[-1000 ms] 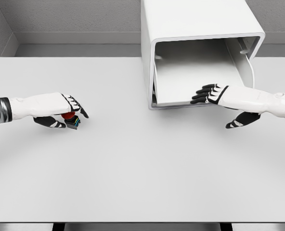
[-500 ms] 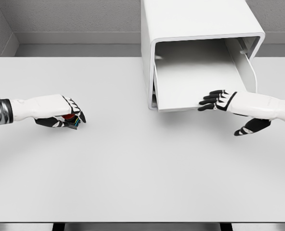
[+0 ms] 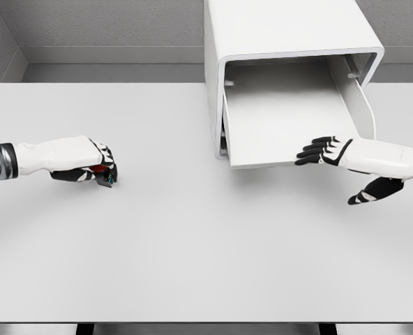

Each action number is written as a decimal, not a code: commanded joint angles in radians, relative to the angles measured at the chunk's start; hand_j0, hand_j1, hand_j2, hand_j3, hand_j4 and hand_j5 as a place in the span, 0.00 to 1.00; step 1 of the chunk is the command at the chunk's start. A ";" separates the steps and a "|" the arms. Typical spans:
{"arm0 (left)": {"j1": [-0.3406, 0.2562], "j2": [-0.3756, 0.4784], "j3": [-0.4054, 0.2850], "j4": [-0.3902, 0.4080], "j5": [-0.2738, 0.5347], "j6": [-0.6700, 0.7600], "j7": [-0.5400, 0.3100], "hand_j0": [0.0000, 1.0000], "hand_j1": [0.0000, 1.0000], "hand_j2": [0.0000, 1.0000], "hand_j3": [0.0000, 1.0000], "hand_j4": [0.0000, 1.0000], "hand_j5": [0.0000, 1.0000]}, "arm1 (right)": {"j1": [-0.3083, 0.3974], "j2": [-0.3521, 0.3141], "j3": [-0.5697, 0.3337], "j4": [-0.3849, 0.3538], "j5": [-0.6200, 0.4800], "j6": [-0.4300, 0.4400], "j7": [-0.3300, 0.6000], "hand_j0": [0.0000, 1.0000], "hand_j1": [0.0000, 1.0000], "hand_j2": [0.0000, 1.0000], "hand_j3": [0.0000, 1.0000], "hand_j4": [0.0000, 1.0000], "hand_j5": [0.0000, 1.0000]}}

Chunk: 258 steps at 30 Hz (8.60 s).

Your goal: Slide open multi-storey tabletop storage cabinets and put open load switch and slide close multi-storey tabletop storage cabinets

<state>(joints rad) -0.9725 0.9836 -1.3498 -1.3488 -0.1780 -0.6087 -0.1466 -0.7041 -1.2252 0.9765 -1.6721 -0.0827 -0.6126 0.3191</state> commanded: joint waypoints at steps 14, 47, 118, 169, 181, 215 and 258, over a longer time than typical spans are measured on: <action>-0.029 -0.005 0.014 -0.001 -0.011 -0.002 -0.005 0.39 0.39 0.39 0.39 0.39 0.39 | 0.003 -0.077 0.025 -0.009 -0.068 0.002 -0.095 1.00 1.00 1.00 1.00 1.00 1.00; -0.156 -0.099 0.014 -0.096 0.022 -0.002 -0.002 0.38 0.38 0.38 0.38 0.38 0.38 | -0.072 0.078 0.047 0.086 -0.075 0.002 0.014 1.00 1.00 1.00 1.00 1.00 1.00; -0.411 -0.201 0.015 -0.257 0.149 -0.002 -0.001 0.36 0.36 0.36 0.36 0.36 0.36 | -0.051 -0.057 0.073 -0.020 -0.100 0.002 -0.138 1.00 1.00 1.00 1.00 1.00 1.00; -0.436 -0.671 -0.060 0.186 0.077 -0.002 -0.004 0.36 0.36 0.36 0.36 0.36 0.36 | -0.078 -0.011 0.073 -0.009 -0.071 0.002 -0.117 1.00 1.00 1.00 1.00 1.00 1.00; -0.439 -0.714 -0.057 0.195 0.078 -0.002 -0.004 0.38 0.38 0.38 0.38 0.38 0.38 | -0.078 -0.011 0.076 -0.011 -0.071 0.002 -0.117 1.00 1.00 1.00 1.00 1.00 1.00; -0.436 -0.721 -0.032 0.160 0.072 -0.002 -0.001 0.99 0.99 0.99 0.99 0.99 0.99 | -0.080 -0.013 0.073 -0.011 -0.071 0.002 -0.118 1.00 1.00 1.00 1.00 1.00 1.00; 0.150 0.102 0.279 -0.170 0.135 -0.002 0.133 1.00 1.00 1.00 1.00 1.00 1.00 | -0.112 0.065 0.067 0.112 -0.080 0.002 -0.106 1.00 1.00 1.00 1.00 1.00 1.00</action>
<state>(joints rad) -0.8207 1.0774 -1.0741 -1.5189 -0.0472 -0.6111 -0.0143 -0.8192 -1.1628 1.0444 -1.5646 -0.1541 -0.6121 0.2136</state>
